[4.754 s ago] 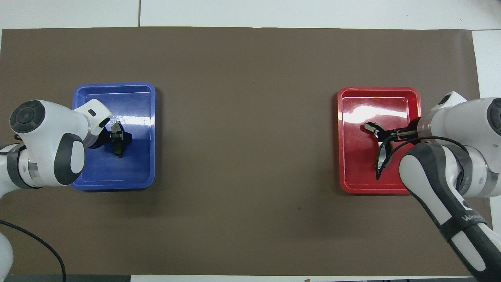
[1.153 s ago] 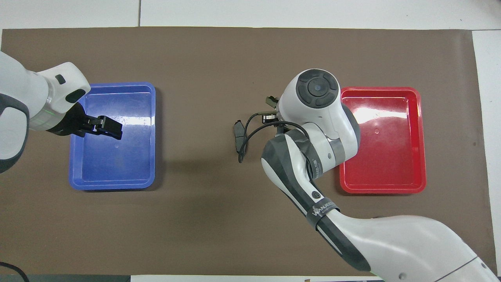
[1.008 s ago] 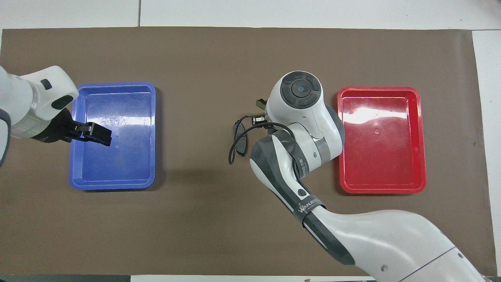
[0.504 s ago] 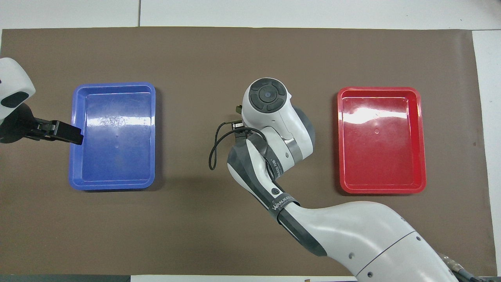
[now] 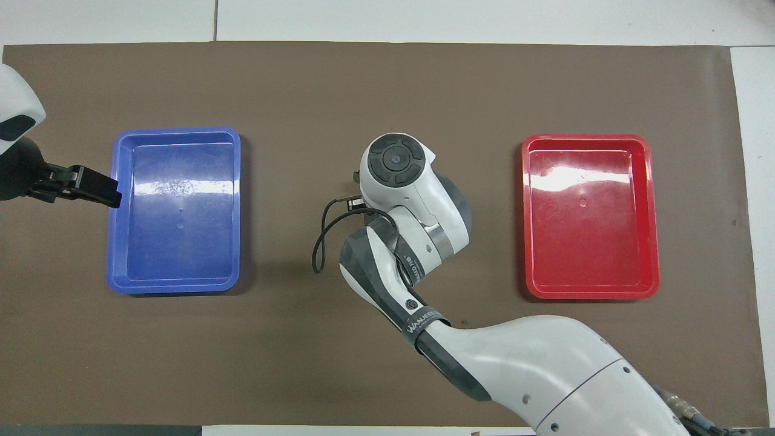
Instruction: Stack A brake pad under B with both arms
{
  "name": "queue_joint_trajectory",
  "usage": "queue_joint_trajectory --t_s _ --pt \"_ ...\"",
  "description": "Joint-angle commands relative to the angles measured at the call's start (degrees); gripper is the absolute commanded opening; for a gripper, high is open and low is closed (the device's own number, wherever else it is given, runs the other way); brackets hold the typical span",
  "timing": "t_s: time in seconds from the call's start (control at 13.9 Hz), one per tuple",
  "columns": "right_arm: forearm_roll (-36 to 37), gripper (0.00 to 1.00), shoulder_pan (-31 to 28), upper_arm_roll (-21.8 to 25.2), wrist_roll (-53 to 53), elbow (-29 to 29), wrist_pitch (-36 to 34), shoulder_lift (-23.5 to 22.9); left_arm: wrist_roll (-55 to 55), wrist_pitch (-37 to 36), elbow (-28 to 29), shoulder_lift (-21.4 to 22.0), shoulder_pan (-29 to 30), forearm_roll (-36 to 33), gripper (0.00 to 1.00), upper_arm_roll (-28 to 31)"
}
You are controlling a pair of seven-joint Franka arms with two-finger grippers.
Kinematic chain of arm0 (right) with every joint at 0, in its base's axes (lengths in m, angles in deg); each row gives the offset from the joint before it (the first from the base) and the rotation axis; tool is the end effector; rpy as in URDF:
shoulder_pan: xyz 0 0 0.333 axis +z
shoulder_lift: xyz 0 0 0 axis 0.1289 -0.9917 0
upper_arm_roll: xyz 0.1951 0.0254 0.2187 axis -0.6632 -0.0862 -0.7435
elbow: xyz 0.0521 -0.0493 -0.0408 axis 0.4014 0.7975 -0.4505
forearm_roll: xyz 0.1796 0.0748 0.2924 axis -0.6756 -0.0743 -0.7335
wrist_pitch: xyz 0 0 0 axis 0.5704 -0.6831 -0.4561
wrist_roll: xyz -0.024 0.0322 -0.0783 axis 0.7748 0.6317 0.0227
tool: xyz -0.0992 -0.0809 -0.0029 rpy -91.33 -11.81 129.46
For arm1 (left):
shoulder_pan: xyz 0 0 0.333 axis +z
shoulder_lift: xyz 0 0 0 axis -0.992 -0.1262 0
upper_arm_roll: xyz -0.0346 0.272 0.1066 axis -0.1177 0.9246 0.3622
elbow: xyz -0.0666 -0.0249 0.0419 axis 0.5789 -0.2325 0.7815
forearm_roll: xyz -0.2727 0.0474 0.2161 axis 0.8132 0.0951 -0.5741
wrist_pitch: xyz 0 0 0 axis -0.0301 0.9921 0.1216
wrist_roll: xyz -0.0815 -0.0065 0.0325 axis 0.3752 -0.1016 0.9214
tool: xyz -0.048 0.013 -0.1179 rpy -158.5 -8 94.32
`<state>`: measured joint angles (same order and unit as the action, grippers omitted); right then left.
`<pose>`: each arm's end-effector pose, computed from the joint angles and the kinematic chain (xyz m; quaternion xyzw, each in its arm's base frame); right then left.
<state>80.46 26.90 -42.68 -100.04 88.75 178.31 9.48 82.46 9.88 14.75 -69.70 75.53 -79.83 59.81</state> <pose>0.5352 0.3730 0.2986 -0.9974 -0.0650 -0.0017 0.0298 0.5032 -0.0420 0.5515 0.9949 -0.0799 -0.0597 0.0117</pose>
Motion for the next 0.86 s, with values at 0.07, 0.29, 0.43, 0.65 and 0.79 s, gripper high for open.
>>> queue_joint_trajectory --t_s 0.07,0.29,0.43,0.65,0.79 --pt "-0.1 0.00 -0.2 -0.2 1.1 -1.4 0.6 -1.5 -0.9 -2.4 0.6 0.3 1.9 -0.8 1.00 0.0" --pt "-0.1 0.00 -0.1 -0.2 1.1 -0.7 0.8 -1.4 -0.7 -2.1 0.8 0.6 1.9 -0.8 1.00 0.0" --pt "-0.1 0.00 0.2 -0.2 1.1 -0.2 1.2 -1.4 -0.7 -1.9 0.8 0.6 1.5 -0.8 1.00 -0.1" --pt "-0.1 0.03 0.1 -0.2 0.8 0.9 2.8 -1.4 -0.7 -2.0 0.8 0.6 2.0 -0.8 1.00 0.0" --pt "-0.1 0.03 -0.4 -0.2 0.8 1.0 2.8 -1.4 -0.7 -2.2 0.8 0.6 2.6 -0.8 1.00 0.0"
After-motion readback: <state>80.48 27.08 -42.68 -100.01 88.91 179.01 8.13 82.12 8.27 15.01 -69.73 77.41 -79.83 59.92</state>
